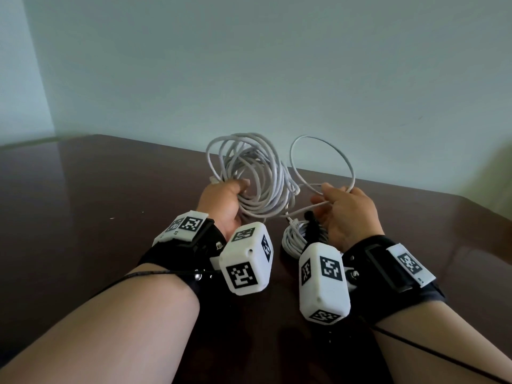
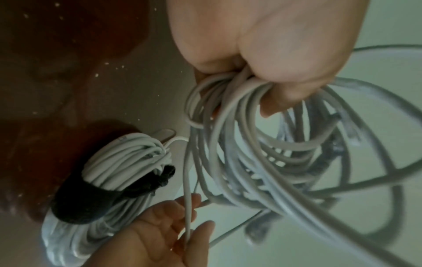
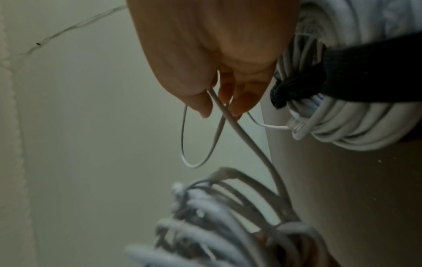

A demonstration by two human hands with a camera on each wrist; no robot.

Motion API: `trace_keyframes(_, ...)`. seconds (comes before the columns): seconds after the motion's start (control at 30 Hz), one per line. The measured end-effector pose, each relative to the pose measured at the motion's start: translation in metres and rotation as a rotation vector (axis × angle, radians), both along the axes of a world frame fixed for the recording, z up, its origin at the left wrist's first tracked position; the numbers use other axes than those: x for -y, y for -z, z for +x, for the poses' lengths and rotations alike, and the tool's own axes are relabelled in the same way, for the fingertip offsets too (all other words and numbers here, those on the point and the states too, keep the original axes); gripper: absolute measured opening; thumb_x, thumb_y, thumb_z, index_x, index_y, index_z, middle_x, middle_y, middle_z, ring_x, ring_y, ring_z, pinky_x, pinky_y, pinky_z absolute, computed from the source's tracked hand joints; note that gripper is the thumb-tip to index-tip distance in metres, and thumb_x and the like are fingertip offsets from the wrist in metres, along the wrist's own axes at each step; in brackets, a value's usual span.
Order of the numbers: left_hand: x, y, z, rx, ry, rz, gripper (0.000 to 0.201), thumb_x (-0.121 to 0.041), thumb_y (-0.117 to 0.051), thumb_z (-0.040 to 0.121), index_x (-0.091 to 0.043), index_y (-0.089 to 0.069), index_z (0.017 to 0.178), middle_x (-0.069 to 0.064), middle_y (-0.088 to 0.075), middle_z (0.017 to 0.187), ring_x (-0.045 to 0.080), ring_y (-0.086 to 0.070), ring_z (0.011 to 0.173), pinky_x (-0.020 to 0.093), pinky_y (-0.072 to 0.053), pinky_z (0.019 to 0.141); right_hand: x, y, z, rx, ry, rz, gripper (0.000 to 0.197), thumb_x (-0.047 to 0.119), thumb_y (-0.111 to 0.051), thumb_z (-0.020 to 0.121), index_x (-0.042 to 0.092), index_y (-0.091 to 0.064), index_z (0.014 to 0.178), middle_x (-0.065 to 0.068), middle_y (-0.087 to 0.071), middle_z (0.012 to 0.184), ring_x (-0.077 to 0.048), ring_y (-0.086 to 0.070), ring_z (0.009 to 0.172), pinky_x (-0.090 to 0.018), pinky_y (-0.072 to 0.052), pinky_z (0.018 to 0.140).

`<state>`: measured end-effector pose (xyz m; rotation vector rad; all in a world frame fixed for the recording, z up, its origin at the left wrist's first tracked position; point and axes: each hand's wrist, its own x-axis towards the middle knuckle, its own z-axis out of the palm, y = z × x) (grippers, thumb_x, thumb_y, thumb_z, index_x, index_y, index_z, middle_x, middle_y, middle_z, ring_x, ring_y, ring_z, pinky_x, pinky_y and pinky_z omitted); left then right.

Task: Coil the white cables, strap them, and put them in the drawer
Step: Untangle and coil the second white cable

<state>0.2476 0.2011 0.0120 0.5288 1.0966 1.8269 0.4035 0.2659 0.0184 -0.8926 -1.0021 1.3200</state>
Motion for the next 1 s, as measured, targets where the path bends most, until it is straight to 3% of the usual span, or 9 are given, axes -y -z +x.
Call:
trace_keyframes(0.1, 0.0, -0.002, -0.001, 0.082, 0.044, 0.148, 0.026, -0.004, -0.054, 0.087, 0.005, -0.059, 0.111, 0.024, -0.059, 0.101, 0.032, -0.064, 0.082, 0.042, -0.057, 0.07, -0.002, 0.0, 0.001, -0.005, 0.036, -0.004, 0.02, 0.009, -0.055, 0.093, 0.013, -0.041, 0.08, 0.001, -0.062, 0.047, -0.017, -0.059, 0.058, -0.03, -0.05, 0.056)
trace_keyframes(0.17, 0.0, -0.002, 0.0, 0.109, 0.054, 0.172, 0.031, -0.004, -0.055, 0.086, 0.008, -0.058, 0.115, 0.025, -0.058, 0.104, 0.035, -0.062, 0.09, 0.046, -0.054, 0.082, -0.002, 0.001, 0.002, 0.076, 0.06, 0.028, 0.02, 0.012, -0.055, 0.093, 0.014, -0.04, 0.079, -0.004, -0.062, 0.06, -0.017, -0.063, 0.061, -0.028, -0.048, 0.053)
trace_keyframes(0.3, -0.001, 0.001, 0.001, 0.011, 0.107, 0.152, 0.01, -0.002, -0.056, 0.087, 0.004, -0.063, 0.092, 0.018, -0.063, 0.083, 0.03, -0.064, 0.071, 0.035, -0.059, 0.063, 0.001, 0.003, -0.001, 0.338, 0.085, 0.131, 0.021, 0.014, -0.056, 0.091, 0.016, -0.04, 0.077, -0.004, -0.056, 0.073, -0.016, -0.066, 0.063, -0.035, -0.051, 0.058)
trace_keyframes(0.47, -0.001, 0.001, 0.005, -0.021, 0.163, 0.22, 0.014, 0.002, -0.052, 0.087, 0.005, -0.065, 0.092, 0.018, -0.068, 0.084, 0.033, -0.065, 0.079, 0.045, -0.056, 0.081, 0.003, -0.001, -0.001, 0.562, 0.26, 0.275, 0.015, 0.002, -0.045, 0.086, 0.014, -0.038, 0.082, 0.002, -0.042, 0.07, -0.014, -0.04, 0.057, -0.024, -0.035, 0.05)
trace_keyframes(0.57, 0.0, 0.001, 0.005, 0.004, 0.251, 0.273, 0.022, -0.001, -0.053, 0.083, 0.008, -0.061, 0.102, 0.019, -0.067, 0.085, 0.032, -0.066, 0.077, 0.042, -0.058, 0.073, 0.0, -0.003, 0.001, 0.594, 0.351, 0.233, 0.015, 0.0, -0.036, 0.085, 0.011, -0.038, 0.096, 0.002, -0.044, 0.081, -0.018, -0.043, 0.069, -0.028, -0.036, 0.058)
trace_keyframes(0.67, 0.005, -0.001, 0.006, -0.039, 0.344, 0.32, 0.015, 0.002, -0.05, 0.079, 0.008, -0.059, 0.09, 0.017, -0.067, 0.068, 0.028, -0.067, 0.059, 0.031, -0.055, 0.052, -0.003, -0.004, 0.003, 0.685, 0.418, 0.142, 0.024, 0.002, -0.039, 0.088, 0.007, -0.04, 0.111, -0.011, -0.052, 0.109, -0.03, -0.05, 0.093, -0.031, -0.036, 0.076)
trace_keyframes(0.73, 0.007, -0.002, 0.008, -0.087, 0.354, 0.316, 0.016, 0.002, -0.054, 0.073, 0.007, -0.059, 0.087, 0.015, -0.067, 0.066, 0.025, -0.067, 0.056, 0.03, -0.055, 0.05, -0.003, -0.002, 0.004, 0.792, 0.402, 0.113, 0.031, 0.003, -0.041, 0.089, 0.002, -0.038, 0.12, -0.018, -0.051, 0.124, -0.035, -0.052, 0.106, -0.032, -0.035, 0.08)
trace_keyframes(0.87, -0.002, 0.006, 0.011, -0.167, 0.261, 0.159, 0.021, 0.002, -0.059, 0.082, 0.007, -0.063, 0.103, 0.019, -0.067, 0.089, 0.032, -0.066, 0.08, 0.045, -0.057, 0.08, 0.0, -0.002, -0.001, 0.892, 0.301, 0.263, 0.018, 0.004, -0.04, 0.089, 0.008, -0.044, 0.107, -0.01, -0.055, 0.11, -0.024, -0.048, 0.085, -0.028, -0.032, 0.071)
trace_keyframes(1.0, -0.01, 0.007, 0.004, -0.214, 0.058, -0.022, 0.015, -0.003, -0.057, 0.089, -0.003, -0.068, 0.078, 0.015, -0.068, 0.077, 0.027, -0.066, 0.069, 0.039, -0.056, 0.072, 0.006, 0.0, -0.007, 0.738, 0.139, 0.388, 0.031, 0.016, -0.043, 0.095, 0.015, -0.043, 0.126, 0.004, -0.058, 0.087, -0.006, -0.051, 0.066, -0.012, -0.038, 0.055)
